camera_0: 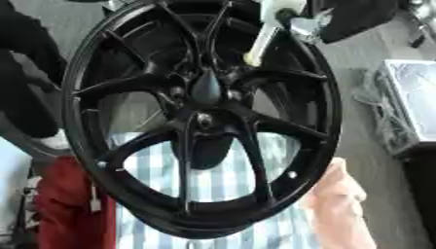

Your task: Pull the pin out of the wheel hub.

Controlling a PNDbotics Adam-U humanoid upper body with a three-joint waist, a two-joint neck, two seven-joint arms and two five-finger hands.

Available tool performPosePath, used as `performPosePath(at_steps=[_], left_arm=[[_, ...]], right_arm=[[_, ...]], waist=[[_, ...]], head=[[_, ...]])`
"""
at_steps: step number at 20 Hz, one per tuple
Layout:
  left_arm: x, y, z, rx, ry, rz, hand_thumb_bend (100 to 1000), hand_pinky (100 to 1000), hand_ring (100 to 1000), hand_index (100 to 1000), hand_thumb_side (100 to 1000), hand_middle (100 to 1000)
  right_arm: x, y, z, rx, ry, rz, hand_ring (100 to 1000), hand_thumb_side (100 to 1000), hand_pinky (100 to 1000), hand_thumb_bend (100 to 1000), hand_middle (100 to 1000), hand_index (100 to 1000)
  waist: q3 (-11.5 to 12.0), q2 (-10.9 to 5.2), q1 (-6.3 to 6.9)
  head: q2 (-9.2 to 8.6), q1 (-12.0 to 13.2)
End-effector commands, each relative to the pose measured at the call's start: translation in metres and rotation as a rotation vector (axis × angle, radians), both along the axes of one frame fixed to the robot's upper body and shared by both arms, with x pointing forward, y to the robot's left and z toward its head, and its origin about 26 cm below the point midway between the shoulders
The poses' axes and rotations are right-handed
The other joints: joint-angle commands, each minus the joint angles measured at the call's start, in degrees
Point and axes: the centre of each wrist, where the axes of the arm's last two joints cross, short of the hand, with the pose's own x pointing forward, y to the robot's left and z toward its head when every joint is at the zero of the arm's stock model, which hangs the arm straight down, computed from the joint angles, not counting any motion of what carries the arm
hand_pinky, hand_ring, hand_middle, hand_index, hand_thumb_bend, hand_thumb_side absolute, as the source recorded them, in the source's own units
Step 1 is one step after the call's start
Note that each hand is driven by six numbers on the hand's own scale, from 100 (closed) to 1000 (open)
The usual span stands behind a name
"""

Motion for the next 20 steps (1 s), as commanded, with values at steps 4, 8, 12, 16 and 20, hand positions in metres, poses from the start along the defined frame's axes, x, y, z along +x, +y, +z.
performPosePath(at_steps=[4,8,12,16,20], left_arm=[[-0.002,0.005,0.015,0.014,-0.048,0.011,165,779,769,776,826,730],[-0.003,0.003,0.018,0.000,-0.069,0.012,166,779,768,776,819,730],[0.000,-0.003,0.021,-0.015,-0.086,-0.005,168,779,768,776,811,730],[0.001,-0.008,0.024,-0.032,-0.107,-0.020,165,779,768,776,803,729],[0.000,-0.009,0.025,-0.040,-0.115,-0.021,165,779,768,776,802,729]], right_arm=[[-0.032,-0.067,0.014,0.150,-0.156,-0.267,430,308,514,100,380,543],[-0.052,-0.112,-0.020,0.272,-0.291,-0.515,472,352,553,100,432,590],[-0.068,-0.138,-0.073,0.309,-0.332,-0.682,664,287,670,100,627,787],[-0.085,-0.148,-0.121,0.306,-0.296,-0.803,799,199,736,100,767,908],[-0.098,-0.152,-0.150,0.321,-0.264,-0.976,819,149,759,100,789,936]], waist=[[-1.56,-1.43,1.04],[-2.97,-1.07,1.64],[-3.45,-0.70,2.34],[-3.53,-0.46,3.21],[-3.73,-0.31,3.75]], head=[[0.08,3.00],[-0.44,5.28],[-1.04,6.85],[-1.34,7.72],[-1.46,7.96]])
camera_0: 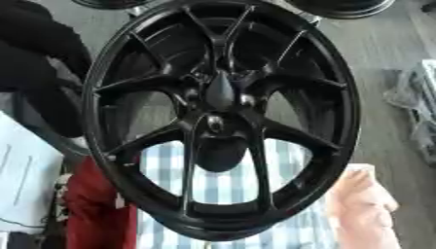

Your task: Pull the pin out of the wheel hub.

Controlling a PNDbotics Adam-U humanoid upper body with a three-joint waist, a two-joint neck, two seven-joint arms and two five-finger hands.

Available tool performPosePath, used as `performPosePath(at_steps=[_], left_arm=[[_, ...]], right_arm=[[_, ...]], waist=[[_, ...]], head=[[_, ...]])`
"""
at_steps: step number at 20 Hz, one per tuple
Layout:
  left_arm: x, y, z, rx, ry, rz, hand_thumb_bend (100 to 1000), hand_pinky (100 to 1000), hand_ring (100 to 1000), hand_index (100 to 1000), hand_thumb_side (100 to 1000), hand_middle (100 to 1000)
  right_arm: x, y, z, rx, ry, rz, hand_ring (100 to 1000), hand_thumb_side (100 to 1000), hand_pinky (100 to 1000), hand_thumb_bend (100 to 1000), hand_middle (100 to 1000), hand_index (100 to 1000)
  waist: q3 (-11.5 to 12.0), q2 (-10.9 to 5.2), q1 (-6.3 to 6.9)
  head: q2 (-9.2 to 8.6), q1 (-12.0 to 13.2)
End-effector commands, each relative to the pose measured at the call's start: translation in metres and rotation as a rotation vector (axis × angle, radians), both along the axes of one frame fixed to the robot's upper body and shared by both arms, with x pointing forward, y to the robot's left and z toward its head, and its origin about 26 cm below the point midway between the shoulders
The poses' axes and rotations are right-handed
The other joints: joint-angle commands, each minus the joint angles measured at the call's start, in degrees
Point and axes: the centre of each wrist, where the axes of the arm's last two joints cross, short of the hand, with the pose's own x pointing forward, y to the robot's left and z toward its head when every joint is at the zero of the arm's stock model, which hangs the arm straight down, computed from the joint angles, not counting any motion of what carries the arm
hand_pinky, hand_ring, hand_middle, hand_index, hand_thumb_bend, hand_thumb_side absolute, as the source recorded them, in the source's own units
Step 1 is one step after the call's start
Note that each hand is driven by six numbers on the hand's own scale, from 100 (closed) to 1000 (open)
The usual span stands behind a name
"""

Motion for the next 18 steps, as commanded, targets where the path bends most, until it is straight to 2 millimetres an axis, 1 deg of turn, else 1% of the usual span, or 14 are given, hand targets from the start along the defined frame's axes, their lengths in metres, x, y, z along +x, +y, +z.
performPosePath(at_steps=[1,5,9,10,11,12,13,14,15,18], left_arm=[[-0.002,0.002,0.013,0.011,-0.042,0.002,164,779,768,776,802,729],[-0.002,0.001,0.013,0.010,-0.042,0.001,162,779,768,776,802,729],[-0.002,0.001,0.013,0.009,-0.041,0.001,163,779,768,776,803,729],[-0.002,0.001,0.013,0.008,-0.041,0.000,163,779,768,776,803,729],[-0.002,0.001,0.013,0.008,-0.042,-0.001,164,779,768,776,802,729],[-0.002,0.000,0.013,0.007,-0.042,-0.004,164,779,768,776,802,729],[-0.001,-0.001,0.013,0.006,-0.043,-0.008,164,779,768,775,801,729],[-0.001,-0.002,0.014,0.005,-0.046,-0.015,165,779,768,775,798,729],[0.000,-0.004,0.015,0.004,-0.050,-0.022,166,780,768,775,794,729],[0.004,-0.012,0.022,-0.009,-0.073,-0.055,171,779,766,775,779,728]], right_arm=[[-0.009,-0.001,-0.005,-0.001,-0.009,-0.118,820,148,762,100,792,941],[-0.013,-0.001,-0.015,0.033,0.008,-0.189,818,144,762,100,794,951],[-0.015,-0.002,-0.017,0.075,-0.005,-0.221,802,163,743,100,782,950],[-0.015,-0.002,-0.016,0.084,-0.018,-0.234,794,222,734,100,776,950],[-0.015,-0.003,-0.014,0.095,-0.036,-0.245,776,312,716,100,758,951],[-0.013,-0.002,-0.012,0.110,-0.075,-0.246,760,430,701,100,739,944],[-0.011,-0.001,-0.009,0.130,-0.121,-0.239,752,480,691,100,727,934],[-0.008,0.000,-0.006,0.155,-0.184,-0.223,751,525,683,100,725,915],[-0.006,0.001,-0.003,0.179,-0.251,-0.205,763,545,686,100,736,907],[0.005,0.009,0.006,0.253,-0.457,-0.095,767,569,691,100,732,885]], waist=[[-0.21,-0.67,0.21],[-0.38,-0.64,0.51],[-0.47,-0.62,0.66],[-0.48,-0.62,0.66],[-0.47,-0.62,0.67],[-0.45,-0.64,0.69],[-0.42,-0.65,0.71],[-0.37,-0.66,0.74],[-0.33,-0.66,0.78],[-0.17,-0.66,0.93]], head=[[-0.73,0.47],[-0.47,0.61],[-0.33,0.87],[-0.31,0.93],[-0.31,0.98],[-0.27,1.03],[-0.28,1.06],[-0.34,1.06],[-0.38,1.08],[-0.40,1.27]])
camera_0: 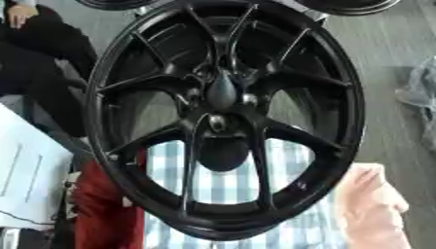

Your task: Pull the pin out of the wheel hub.

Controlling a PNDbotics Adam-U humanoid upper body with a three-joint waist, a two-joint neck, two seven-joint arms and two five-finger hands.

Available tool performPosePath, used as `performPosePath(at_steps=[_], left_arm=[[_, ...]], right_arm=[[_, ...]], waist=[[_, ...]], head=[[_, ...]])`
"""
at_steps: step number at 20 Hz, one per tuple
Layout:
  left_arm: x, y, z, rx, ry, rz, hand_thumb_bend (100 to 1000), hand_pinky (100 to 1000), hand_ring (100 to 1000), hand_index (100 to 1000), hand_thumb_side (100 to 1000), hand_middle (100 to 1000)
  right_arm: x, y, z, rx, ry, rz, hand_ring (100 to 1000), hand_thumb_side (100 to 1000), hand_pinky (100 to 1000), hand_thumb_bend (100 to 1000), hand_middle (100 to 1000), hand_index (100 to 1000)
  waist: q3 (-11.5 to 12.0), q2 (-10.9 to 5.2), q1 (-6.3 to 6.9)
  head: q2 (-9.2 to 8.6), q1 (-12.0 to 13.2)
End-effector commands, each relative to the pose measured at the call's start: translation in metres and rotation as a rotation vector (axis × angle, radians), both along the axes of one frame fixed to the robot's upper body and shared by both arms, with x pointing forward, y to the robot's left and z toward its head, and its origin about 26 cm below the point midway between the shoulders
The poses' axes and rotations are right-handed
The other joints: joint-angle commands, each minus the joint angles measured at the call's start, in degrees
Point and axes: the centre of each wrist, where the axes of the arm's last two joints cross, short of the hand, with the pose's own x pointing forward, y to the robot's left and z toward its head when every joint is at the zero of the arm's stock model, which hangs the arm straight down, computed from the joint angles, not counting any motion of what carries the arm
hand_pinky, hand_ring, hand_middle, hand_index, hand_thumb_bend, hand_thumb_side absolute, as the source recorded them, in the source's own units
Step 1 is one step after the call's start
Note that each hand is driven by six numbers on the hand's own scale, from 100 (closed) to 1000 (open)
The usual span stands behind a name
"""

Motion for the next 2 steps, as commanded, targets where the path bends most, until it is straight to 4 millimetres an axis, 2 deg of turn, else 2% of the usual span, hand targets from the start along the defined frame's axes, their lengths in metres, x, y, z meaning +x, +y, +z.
performPosePath(at_steps=[1,2], left_arm=[[0.0025,-0.0079,0.0174,0.005,-0.052,-0.042,173,779,766,774,776,728],[0.0040,-0.0122,0.0204,-0.001,-0.062,-0.059,177,779,766,774,768,728]], right_arm=[[0.0068,0.0064,0.0188,0.003,-0.214,0.094,768,571,692,100,728,877],[0.0098,0.0091,0.0207,0.014,-0.268,0.127,773,572,700,100,716,872]], waist=[[0.13,-0.70,0.13],[0.22,-0.70,0.16]], head=[[-0.42,0.40],[-0.43,0.39]])
